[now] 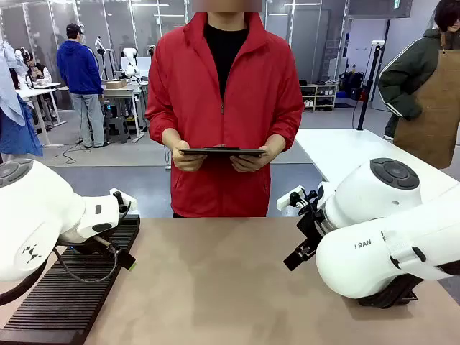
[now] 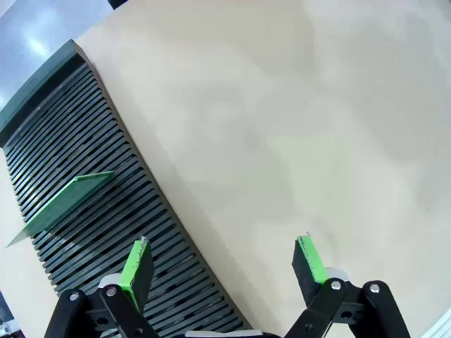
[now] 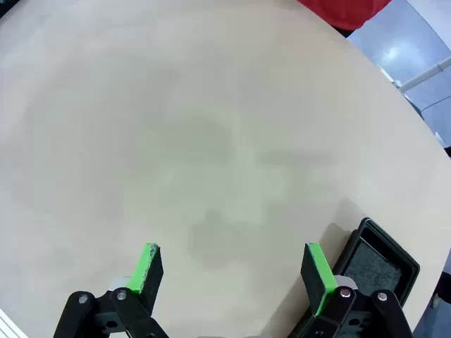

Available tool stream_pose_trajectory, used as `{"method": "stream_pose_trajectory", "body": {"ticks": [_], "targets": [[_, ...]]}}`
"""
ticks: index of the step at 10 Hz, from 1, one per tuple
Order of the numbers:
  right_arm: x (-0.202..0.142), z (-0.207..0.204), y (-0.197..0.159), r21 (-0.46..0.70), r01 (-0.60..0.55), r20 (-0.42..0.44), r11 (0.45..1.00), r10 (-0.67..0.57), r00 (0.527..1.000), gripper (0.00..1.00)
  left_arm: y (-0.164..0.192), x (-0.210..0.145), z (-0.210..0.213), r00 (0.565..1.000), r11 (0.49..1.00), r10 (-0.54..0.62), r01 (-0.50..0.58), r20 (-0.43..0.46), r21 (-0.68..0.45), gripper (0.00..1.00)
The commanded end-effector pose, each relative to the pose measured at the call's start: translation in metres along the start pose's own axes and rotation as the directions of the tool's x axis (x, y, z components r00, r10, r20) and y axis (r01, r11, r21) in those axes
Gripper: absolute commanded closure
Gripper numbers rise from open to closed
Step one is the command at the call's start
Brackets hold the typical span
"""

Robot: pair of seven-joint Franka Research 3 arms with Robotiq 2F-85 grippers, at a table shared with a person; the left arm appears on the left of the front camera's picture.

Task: Inspect the PCB.
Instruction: Pick up the Blank PCB and present it to the human.

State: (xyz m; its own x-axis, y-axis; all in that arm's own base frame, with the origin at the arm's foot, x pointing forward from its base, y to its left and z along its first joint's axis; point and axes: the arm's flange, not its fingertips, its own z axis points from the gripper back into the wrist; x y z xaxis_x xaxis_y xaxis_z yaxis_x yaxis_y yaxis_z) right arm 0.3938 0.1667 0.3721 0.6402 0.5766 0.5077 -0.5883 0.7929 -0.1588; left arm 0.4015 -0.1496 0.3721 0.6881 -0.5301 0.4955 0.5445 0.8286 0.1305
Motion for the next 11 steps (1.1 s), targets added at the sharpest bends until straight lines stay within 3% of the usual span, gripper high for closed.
{"method": "stream_pose_trajectory", "body": {"ticks": [1,11], "targets": [[0.0,0.0,0.0,0.0,0.0,0.0,1.0,0.0,1.0,0.0,-0.0002,0.0001,0.0,1.0,1.0,0.0,0.0,0.0,0.0,0.0],[0.0,0.0,0.0,0.0,-0.002,0.0,1.0,0.002,1.0,0.0,-0.0004,0.0001,0.0,1.0,1.0,-0.001,0.001,0.0,0.0,0.0]]}}
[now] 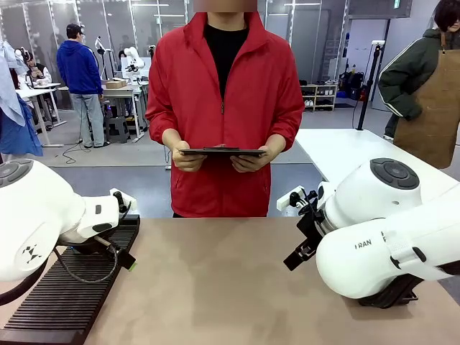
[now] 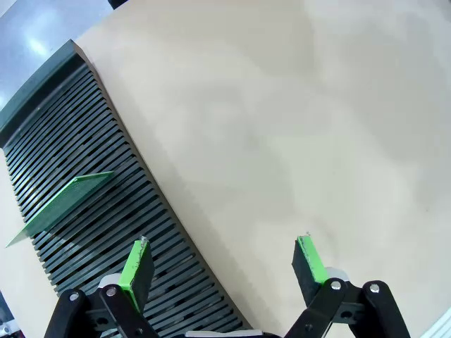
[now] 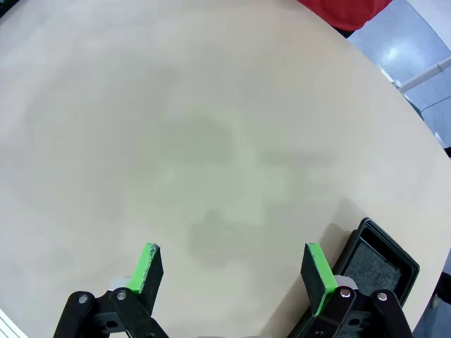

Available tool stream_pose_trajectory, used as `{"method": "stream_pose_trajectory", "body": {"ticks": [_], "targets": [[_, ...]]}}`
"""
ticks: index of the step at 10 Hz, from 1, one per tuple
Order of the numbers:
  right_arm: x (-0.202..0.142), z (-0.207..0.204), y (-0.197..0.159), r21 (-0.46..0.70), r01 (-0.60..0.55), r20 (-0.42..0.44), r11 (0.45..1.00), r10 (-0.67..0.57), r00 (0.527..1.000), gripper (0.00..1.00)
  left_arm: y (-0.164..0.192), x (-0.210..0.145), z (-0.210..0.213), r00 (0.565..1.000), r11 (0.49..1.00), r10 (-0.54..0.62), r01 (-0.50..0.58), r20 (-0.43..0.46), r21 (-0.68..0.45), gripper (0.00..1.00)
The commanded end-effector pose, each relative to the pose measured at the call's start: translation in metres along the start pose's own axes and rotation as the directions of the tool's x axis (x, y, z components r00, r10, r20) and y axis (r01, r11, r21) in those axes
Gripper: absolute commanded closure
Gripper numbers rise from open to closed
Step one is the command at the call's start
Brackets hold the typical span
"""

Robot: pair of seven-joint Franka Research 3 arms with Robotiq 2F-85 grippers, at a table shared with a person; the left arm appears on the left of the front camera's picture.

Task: Inspect the PCB.
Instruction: Pick up the Blank PCB and present it to the human.

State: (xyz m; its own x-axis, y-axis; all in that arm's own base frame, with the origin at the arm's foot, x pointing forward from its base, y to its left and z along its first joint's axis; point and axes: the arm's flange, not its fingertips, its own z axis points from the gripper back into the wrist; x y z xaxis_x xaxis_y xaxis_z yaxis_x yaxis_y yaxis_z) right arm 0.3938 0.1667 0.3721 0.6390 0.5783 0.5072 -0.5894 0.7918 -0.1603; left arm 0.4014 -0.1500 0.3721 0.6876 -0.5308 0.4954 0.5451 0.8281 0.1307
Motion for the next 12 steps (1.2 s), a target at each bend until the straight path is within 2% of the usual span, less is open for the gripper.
{"method": "stream_pose_trajectory", "body": {"ticks": [1,3,4,6,7,8,9,11,12], "targets": [[0.005,0.013,-0.006,0.028,0.015,0.011,1.0,-0.015,1.0,0.0,0.003,0.006,0.012,0.999,0.999,-0.042,0.042,-0.002,-0.004,0.0],[0.01,0.032,-0.016,0.043,0.035,0.018,0.998,-0.036,0.999,0.0,0.008,0.016,0.037,0.999,0.998,-0.03,0.028,-0.03,-0.057,0.0],[0.011,0.043,-0.024,0.092,0.065,0.03,0.994,-0.067,0.997,0.0,0.011,0.018,0.05,0.999,0.995,-0.029,0.026,-0.037,-0.095,0.0],[0.008,0.064,-0.043,0.137,0.112,-0.005,0.984,-0.112,0.994,0.0,0.028,0.017,0.077,1.0,0.964,0.017,-0.023,-0.025,-0.264,0.0],[0.003,0.075,-0.057,0.215,0.144,-0.029,0.966,-0.141,0.99,0.0,0.044,0.011,0.092,0.997,0.941,0.072,-0.064,0.015,-0.332,0.0],[-0.008,0.087,-0.077,0.269,0.2,-0.005,0.942,-0.207,0.978,0.0,0.064,-0.002,0.106,0.994,0.9,0.105,-0.077,0.042,-0.429,0.0],[-0.023,0.096,-0.095,0.357,0.269,0.025,0.895,-0.297,0.955,0.0,0.081,-0.017,0.113,0.989,0.859,0.147,-0.11,0.034,-0.5,0.0],[-0.063,0.114,-0.117,0.547,0.318,0.053,0.774,-0.41,0.91,0.0,0.106,-0.054,0.135,0.953,0.731,0.258,-0.087,0.157,-0.677,0.0],[-0.091,0.122,-0.127,0.643,0.336,0.037,0.689,-0.466,0.884,0.0,0.121,-0.082,0.143,0.928,0.656,0.319,-0.07,0.193,-0.751,0.0]]}}
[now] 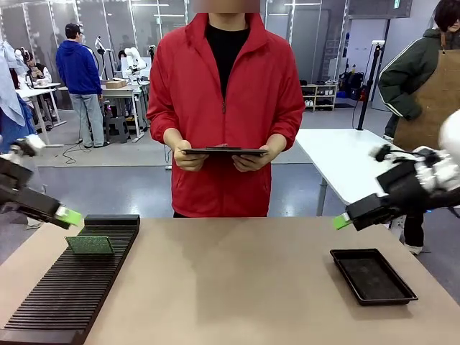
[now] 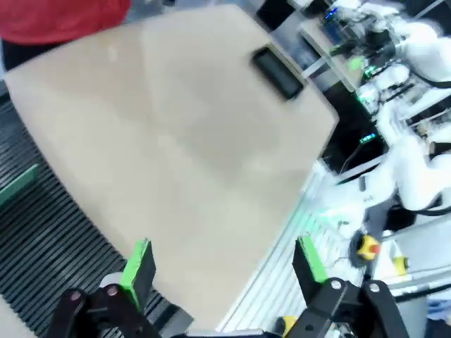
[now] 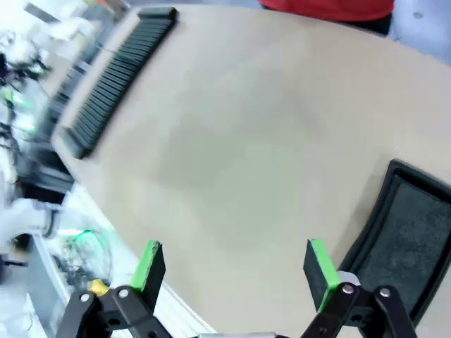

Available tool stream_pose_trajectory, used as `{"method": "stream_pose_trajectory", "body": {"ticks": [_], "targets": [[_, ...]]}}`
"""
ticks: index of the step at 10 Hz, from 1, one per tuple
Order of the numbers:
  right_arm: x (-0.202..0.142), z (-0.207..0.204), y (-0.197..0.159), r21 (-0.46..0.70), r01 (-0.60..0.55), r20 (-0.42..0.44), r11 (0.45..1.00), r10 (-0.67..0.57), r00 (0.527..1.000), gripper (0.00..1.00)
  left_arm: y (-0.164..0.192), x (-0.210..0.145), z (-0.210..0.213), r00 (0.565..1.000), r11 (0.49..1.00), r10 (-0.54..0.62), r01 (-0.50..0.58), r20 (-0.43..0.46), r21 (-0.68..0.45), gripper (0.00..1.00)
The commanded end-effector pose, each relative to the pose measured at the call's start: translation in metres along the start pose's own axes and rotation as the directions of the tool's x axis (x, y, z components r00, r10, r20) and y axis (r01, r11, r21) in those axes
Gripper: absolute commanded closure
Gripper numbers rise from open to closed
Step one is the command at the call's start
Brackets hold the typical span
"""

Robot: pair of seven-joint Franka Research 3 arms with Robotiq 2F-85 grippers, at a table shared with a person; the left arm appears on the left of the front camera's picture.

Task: Inspect the PCB.
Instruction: Pick up the Blank PCB and present it to the human.

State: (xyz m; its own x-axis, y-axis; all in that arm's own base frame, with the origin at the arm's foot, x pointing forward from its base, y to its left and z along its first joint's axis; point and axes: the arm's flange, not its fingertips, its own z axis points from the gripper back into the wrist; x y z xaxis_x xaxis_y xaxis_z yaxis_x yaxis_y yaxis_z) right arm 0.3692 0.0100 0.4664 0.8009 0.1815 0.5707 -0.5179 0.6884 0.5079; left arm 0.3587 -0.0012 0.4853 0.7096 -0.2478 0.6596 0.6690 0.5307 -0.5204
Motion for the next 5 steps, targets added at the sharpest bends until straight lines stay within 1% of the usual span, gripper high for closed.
{"method": "stream_pose_trajectory", "body": {"ticks": [1,2,3,4,5], "targets": [[-0.048,0.027,-0.026,0.196,0.062,0.049,0.979,-0.073,0.996,0.0,0.017,-0.048,0.034,0.991,0.974,0.058,-0.029,0.121,-0.224,0.0],[-0.069,0.044,-0.046,0.211,0.112,0.087,0.971,-0.133,0.987,0.0,0.03,-0.074,0.055,0.983,0.952,0.114,-0.066,0.147,-0.299,0.0],[-0.092,0.058,-0.064,0.281,0.124,0.136,0.952,-0.168,0.976,0.0,0.044,-0.101,0.076,0.968,0.951,0.165,-0.106,0.187,-0.29,0.0],[-0.118,0.071,-0.08,0.34,0.158,0.153,0.927,-0.221,0.963,0.0,0.055,-0.13,0.093,0.959,0.947,0.204,-0.143,0.195,-0.289,0.0],[-0.138,0.082,-0.091,0.39,0.166,0.169,0.906,-0.247,0.954,0.0,0.063,-0.156,0.106,0.943,0.941,0.249,-0.181,0.22,-0.286,0.0]]}}
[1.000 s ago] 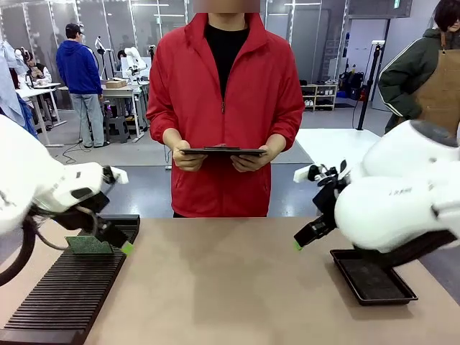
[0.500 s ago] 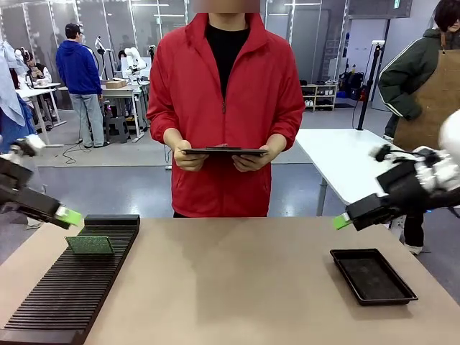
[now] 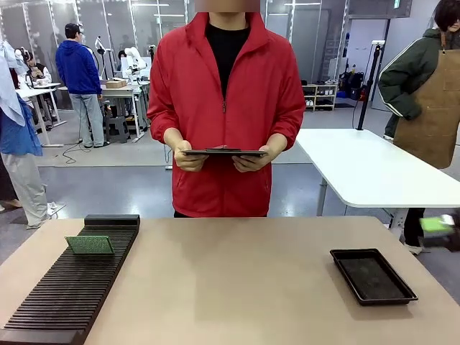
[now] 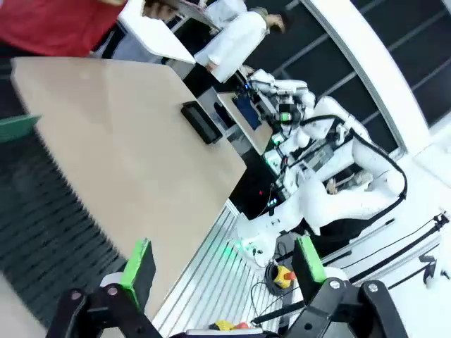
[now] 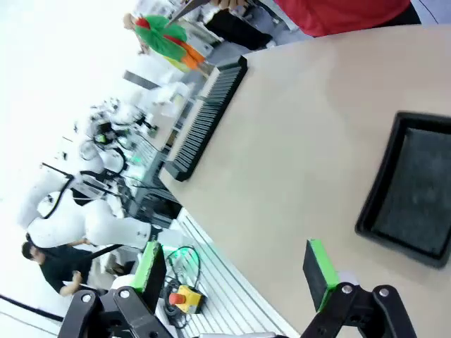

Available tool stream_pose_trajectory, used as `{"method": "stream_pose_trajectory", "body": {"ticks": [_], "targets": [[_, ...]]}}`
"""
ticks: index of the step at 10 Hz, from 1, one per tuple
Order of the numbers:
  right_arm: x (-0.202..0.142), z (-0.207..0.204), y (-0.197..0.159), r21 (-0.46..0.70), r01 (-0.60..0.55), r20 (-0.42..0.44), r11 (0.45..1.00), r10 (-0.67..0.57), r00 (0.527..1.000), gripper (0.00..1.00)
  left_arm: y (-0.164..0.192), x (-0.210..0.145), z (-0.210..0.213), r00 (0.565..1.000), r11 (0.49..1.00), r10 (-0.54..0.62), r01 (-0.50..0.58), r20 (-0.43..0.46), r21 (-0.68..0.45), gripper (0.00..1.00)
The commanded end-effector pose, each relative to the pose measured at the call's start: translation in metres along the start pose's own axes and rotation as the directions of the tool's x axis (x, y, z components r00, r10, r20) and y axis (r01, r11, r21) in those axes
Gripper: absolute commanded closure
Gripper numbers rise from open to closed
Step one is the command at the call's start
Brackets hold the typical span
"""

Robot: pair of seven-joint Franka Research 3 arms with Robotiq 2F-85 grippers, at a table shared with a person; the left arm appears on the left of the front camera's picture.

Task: Inspect the PCB.
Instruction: Pick up the Blank PCB and present it to the human.

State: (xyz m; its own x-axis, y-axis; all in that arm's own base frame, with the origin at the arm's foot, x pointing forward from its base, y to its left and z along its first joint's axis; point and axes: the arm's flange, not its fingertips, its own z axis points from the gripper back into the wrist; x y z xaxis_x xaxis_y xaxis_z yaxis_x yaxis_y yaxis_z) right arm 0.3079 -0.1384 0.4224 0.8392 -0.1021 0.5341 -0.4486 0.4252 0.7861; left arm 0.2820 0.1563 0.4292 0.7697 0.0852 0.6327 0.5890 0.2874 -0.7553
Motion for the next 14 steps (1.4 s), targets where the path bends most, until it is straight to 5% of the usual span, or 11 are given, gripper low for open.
{"method": "stream_pose_trajectory", "body": {"ticks": [1,4,7,8,9,14], "targets": [[-0.055,0.014,-0.012,0.055,-0.025,0.028,0.998,0.023,0.999,0.0,0.011,-0.045,0.02,0.998,0.997,0.063,-0.064,0.015,0.05,0.0],[-0.091,0.05,-0.013,-0.008,-0.003,0.078,1.0,0.003,0.997,0.0,0.002,-0.092,0.059,0.98,0.981,0.128,-0.148,0.153,0.127,0.0],[-0.092,0.05,-0.013,-0.013,-0.005,0.088,1.0,0.006,0.996,0.0,-0.005,-0.097,0.068,0.966,0.964,0.135,-0.18,0.222,0.194,0.0],[-0.088,0.041,-0.014,-0.013,-0.021,0.068,1.0,0.022,0.997,0.0,0.013,-0.091,0.1,0.968,0.972,0.142,-0.175,0.206,0.155,0.0],[-0.078,0.08,-0.027,-0.009,0.018,0.101,1.0,-0.017,0.995,0.0,0.013,-0.091,0.1,0.968,0.972,0.142,-0.175,0.206,0.155,0.0],[-0.078,0.08,-0.027,-0.009,0.018,0.101,1.0,-0.017,0.995,0.0,0.013,-0.091,0.1,0.968,0.972,0.142,-0.175,0.206,0.155,0.0]]}}
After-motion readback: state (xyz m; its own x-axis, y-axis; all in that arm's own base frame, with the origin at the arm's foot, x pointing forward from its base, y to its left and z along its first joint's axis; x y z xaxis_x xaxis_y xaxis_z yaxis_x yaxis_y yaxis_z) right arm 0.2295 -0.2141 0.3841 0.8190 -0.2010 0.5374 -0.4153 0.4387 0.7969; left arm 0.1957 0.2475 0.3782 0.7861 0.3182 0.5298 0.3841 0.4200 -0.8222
